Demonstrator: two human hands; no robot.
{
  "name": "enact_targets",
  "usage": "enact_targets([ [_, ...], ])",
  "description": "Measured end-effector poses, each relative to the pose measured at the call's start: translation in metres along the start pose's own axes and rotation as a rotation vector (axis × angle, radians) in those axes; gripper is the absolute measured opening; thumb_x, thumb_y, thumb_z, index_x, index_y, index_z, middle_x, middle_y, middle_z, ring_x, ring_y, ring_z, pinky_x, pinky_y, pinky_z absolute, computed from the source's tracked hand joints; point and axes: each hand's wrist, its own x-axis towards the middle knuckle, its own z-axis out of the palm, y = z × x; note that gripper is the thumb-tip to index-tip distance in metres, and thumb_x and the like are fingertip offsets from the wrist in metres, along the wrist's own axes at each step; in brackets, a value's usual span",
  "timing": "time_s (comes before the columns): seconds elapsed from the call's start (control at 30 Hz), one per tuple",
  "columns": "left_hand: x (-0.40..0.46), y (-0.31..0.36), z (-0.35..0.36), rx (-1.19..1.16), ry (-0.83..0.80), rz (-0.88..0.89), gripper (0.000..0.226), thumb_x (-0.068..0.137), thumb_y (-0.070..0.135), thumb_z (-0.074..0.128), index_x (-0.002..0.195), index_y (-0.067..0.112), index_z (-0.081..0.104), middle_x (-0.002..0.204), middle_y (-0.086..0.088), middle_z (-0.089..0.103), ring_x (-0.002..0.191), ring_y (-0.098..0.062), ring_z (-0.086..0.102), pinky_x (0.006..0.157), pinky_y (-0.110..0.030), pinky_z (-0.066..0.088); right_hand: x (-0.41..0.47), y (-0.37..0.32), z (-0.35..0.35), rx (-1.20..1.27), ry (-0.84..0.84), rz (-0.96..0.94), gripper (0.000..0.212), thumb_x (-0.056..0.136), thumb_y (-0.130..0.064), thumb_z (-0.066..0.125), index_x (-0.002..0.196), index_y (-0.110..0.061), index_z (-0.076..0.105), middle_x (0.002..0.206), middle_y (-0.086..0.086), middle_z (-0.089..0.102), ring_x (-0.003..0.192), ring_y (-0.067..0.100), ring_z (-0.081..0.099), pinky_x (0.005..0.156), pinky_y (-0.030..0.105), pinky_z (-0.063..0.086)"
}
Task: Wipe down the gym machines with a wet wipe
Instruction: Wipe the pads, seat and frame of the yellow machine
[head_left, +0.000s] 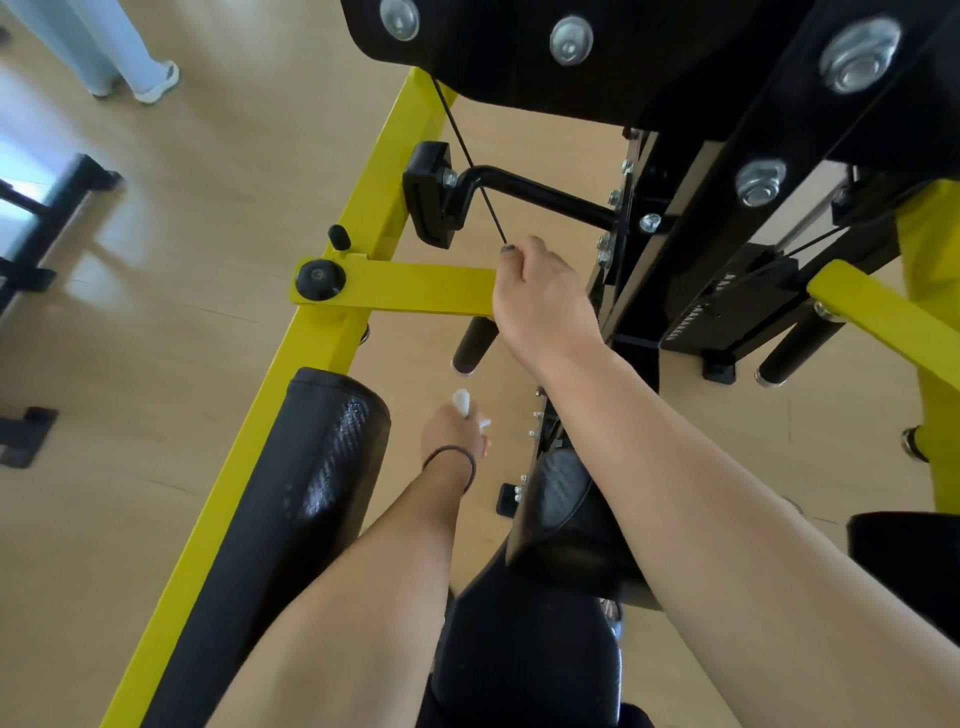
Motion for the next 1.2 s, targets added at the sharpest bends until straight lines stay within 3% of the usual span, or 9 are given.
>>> enact_targets([
  [0.07,-0.015,0.002,-0.004,0.093,-0.006,0.033,0.038,0.099,0.038,0.049,0.102,0.005,0.066,0.078,-0.002,0.068,0.058,-0.013,0.056,0.056,-0.027,0.044,-0.002,-0.002,-0.001,0.016,0.064,-0.007,0.033,0.109,-0.025,0.027,0.128,-0.012,0.052,0.117,0.01,0.058,0.109,0.03,0.056,0.091,0.045,0.048],
  [0.37,-0.118,0.066,-0.069,0.116,-0.052,0.245,0.046,0.106,0.036,0.028,0.133,0.005,0.048,0.123,-0.009,0.054,0.11,-0.027,0.051,0.086,-0.037,0.037,-0.034,-0.015,-0.018,0.13,0.167,-0.221,0.041,0.108,-0.023,0.033,0.146,-0.012,0.046,0.13,0.009,0.058,0.111,0.024,0.057,0.094,0.043,0.048],
  [0.53,-0.149,0.058,-0.131,0.617,0.487,0.832,0.022,0.096,0.008,0.049,0.113,0.008,0.062,0.107,-0.012,0.06,0.094,-0.035,0.057,0.073,-0.039,0.042,-0.076,-0.029,-0.003,0.234,0.138,-0.28,0.034,0.109,-0.02,0.036,0.137,-0.01,0.053,0.129,0.008,0.06,0.111,0.022,0.055,0.08,0.028,0.038],
  [0.6,-0.142,0.043,-0.158,0.79,0.615,0.888,0.032,0.084,0.002,0.06,0.113,0.015,0.066,0.102,-0.007,0.067,0.092,-0.035,0.061,0.072,-0.038,0.044,-0.098,-0.032,0.01,0.265,0.114,-0.296,0.033,0.108,-0.019,0.038,0.135,-0.009,0.054,0.126,0.007,0.061,0.111,0.021,0.055,0.085,0.03,0.042],
  [0.7,-0.133,0.025,-0.182,0.712,0.483,0.832,0.027,0.09,0.005,0.059,0.116,0.012,0.066,0.115,-0.009,0.068,0.101,-0.034,0.063,0.07,-0.037,0.043,-0.126,-0.031,0.032,0.282,0.024,-0.234,0.035,0.109,-0.021,0.038,0.139,-0.01,0.052,0.133,0.007,0.06,0.121,0.022,0.053,0.099,0.036,0.045],
  [0.77,-0.131,0.014,-0.184,0.726,0.409,0.968,0.031,0.09,0.002,0.056,0.12,0.003,0.067,0.127,-0.016,0.066,0.115,-0.035,0.063,0.087,-0.04,0.052,-0.142,-0.028,0.044,0.265,-0.03,-0.174,0.038,0.109,-0.021,0.038,0.144,-0.011,0.049,0.141,0.006,0.056,0.13,0.023,0.05,0.106,0.037,0.043],
  [0.9,-0.147,-0.03,-0.197,0.793,0.261,1.027,0.058,0.099,0.028,0.029,0.149,0.001,0.041,0.159,-0.015,0.033,0.149,-0.029,0.027,0.122,-0.036,0.021,-0.172,-0.028,0.065,0.217,-0.086,-0.13,0.048,0.11,-0.027,0.035,0.157,-0.018,0.034,0.161,-0.002,0.038,0.148,0.01,0.029,0.116,0.019,0.021],
  [1.07,-0.173,-0.083,-0.227,0.697,0.029,1.084,0.059,0.104,0.041,0.023,0.16,0.022,0.014,0.167,0.009,0.005,0.153,-0.006,-0.003,0.125,-0.032,0.011,-0.218,-0.032,0.103,0.115,-0.119,-0.291,0.052,0.111,-0.036,0.027,0.16,-0.021,0.03,0.167,-0.007,0.024,0.154,0.002,0.013,0.127,0.028,0.015],
  [1.2,-0.169,-0.082,-0.239,0.25,-0.234,0.997,0.054,0.106,0.026,0.033,0.159,0.022,0.019,0.165,0.013,0.018,0.151,-0.001,0.011,0.125,-0.034,0.018,-0.249,-0.028,0.123,-0.001,0.024,-0.365,0.056,0.108,-0.039,0.022,0.159,-0.018,0.033,0.167,-0.003,0.027,0.155,0.007,0.014,0.126,0.027,0.017],
])
